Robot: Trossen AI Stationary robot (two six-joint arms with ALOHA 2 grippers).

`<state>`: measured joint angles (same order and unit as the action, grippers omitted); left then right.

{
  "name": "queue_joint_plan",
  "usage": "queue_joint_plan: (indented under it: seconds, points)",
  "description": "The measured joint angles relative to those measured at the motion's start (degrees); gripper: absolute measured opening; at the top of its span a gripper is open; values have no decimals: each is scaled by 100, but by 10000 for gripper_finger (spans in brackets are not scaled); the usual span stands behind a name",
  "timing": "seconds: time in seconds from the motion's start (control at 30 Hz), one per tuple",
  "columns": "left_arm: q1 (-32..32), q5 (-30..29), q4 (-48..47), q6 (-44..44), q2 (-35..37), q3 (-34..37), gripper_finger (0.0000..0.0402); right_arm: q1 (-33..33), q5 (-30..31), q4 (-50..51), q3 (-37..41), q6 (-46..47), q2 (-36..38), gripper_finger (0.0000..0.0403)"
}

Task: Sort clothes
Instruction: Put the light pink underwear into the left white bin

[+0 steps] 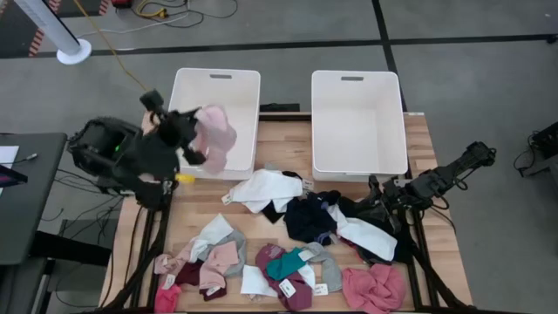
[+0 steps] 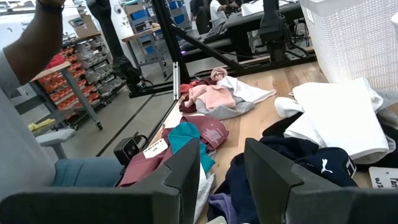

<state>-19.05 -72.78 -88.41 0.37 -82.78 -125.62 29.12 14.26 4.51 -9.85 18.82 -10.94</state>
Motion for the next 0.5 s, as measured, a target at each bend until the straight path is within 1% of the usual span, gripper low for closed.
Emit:
queue_joint_plan:
  seconds: [0.07,0.13,0.27,0.37,0.5]
  points:
    - [418,310,1,5,0,5,0,1,0,0,0,-4,1,143]
    - [851,748,-5,-13,-5,17,0,-1,0,0,0,-4,2,143]
    - [1745,1888,-7,-111,-58,19,0,0,0,15,0,-2,2,143]
    - [2274,2660,-10,-188,-167,22,0,-1,0,44,0,1,0,143]
    - [2816,3405,-96,-204,-393,22,0,0,0,68,0,1,0,143]
